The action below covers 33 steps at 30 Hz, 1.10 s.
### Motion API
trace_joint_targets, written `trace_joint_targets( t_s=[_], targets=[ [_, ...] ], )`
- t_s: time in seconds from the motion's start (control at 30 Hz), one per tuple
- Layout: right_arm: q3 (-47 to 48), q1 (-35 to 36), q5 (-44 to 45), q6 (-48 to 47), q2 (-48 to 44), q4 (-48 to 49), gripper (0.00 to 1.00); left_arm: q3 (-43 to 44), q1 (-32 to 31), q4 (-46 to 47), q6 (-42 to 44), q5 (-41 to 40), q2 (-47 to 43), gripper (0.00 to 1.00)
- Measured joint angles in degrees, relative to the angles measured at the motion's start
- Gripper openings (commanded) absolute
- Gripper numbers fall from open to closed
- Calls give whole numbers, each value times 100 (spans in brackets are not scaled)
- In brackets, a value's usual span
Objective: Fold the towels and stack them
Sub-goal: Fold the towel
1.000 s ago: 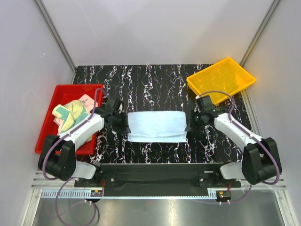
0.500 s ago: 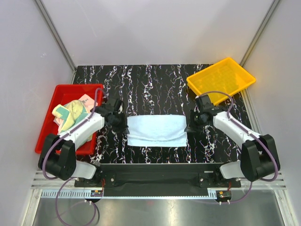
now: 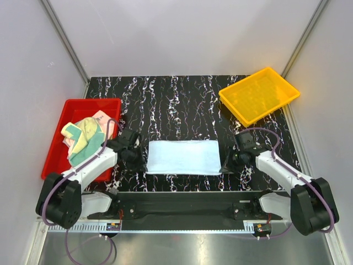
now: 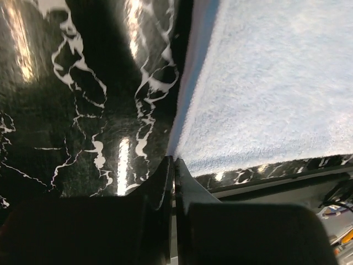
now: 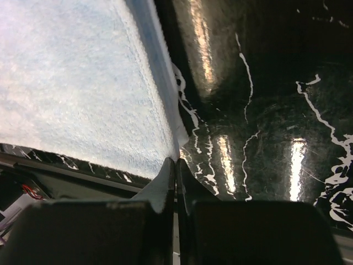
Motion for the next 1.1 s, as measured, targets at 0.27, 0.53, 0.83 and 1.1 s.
trace_joint_targets(
  t_s=[0.27,0.53,0.83,1.1],
  targets=[
    [-256,0,55,267,46,330,10,-282,-55,431,-52,96,437,0],
    [-57,0,439,350,-24,107,33,-22,-66,107,120,24,522,45],
    [787,0,299,-28,466,358,52,1416,-83,424,391,4,931,46],
    [855,-85,133,-597,1633,748,56,1530,13,721,492,31,2319,46]
  ],
)
